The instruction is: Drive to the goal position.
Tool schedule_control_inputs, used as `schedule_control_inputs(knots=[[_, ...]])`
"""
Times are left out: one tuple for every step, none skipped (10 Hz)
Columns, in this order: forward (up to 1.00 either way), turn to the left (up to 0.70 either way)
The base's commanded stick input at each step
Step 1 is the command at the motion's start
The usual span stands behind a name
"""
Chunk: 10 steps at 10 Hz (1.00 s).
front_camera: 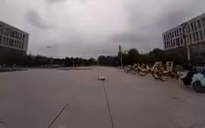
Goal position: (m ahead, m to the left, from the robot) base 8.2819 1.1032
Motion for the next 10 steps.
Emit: schedule_control_inputs(knots=[[1.00, 0.00], [1.00, 0.00], [1.00, 0.00], [1.00, 0.00], [1.00, 0.00], [1.00, 0.00], [1.00, 0.00], [1.00, 0.00], [1.00, 0.00], [1.00, 0.00]])
